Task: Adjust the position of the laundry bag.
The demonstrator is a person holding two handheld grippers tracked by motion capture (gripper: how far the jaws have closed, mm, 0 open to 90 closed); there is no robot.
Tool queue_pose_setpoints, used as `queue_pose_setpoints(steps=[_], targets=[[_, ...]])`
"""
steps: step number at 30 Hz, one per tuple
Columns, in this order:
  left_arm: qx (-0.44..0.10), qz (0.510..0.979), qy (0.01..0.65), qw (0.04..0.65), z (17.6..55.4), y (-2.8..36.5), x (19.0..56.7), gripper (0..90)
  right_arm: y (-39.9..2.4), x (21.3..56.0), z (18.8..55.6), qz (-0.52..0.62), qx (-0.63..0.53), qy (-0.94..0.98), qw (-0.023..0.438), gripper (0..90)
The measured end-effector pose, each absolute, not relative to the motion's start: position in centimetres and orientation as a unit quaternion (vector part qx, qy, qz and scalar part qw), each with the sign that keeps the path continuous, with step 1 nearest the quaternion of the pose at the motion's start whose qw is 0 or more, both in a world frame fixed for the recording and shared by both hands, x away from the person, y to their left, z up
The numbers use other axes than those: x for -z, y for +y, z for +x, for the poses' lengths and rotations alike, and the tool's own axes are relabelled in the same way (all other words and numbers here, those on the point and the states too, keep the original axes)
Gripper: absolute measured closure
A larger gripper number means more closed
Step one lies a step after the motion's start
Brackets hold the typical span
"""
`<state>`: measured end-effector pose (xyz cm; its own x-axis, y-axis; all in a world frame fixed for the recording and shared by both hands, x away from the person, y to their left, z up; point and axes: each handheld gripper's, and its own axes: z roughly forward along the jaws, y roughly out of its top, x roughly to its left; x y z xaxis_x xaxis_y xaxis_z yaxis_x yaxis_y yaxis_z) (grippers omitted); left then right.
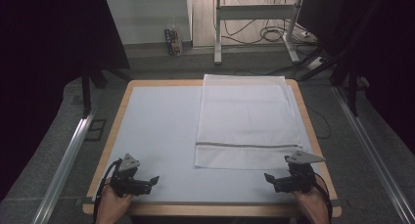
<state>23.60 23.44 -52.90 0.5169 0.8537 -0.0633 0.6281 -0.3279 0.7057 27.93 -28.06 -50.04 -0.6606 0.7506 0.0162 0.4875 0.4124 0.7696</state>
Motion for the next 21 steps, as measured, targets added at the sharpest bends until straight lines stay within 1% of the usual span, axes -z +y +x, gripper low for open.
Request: queue_pose_setpoints(steps=[5,7,21], targets=[[-0.151,0.793,0.467,0.360,23.73,23.56,53.06,5.2,-27.95,50.11,27.96,0.373,-0.393,0.823,0.170,0.0],[-0.150,0.793,0.465,0.364,23.80,23.58,53.19,4.7,-27.75,50.28,28.02,0.371,-0.389,0.828,0.162,0.0],[-0.156,0.795,0.465,0.358,23.95,23.37,53.34,4.5,-27.57,50.45,28.09,0.363,-0.381,0.833,0.172,0.0]])
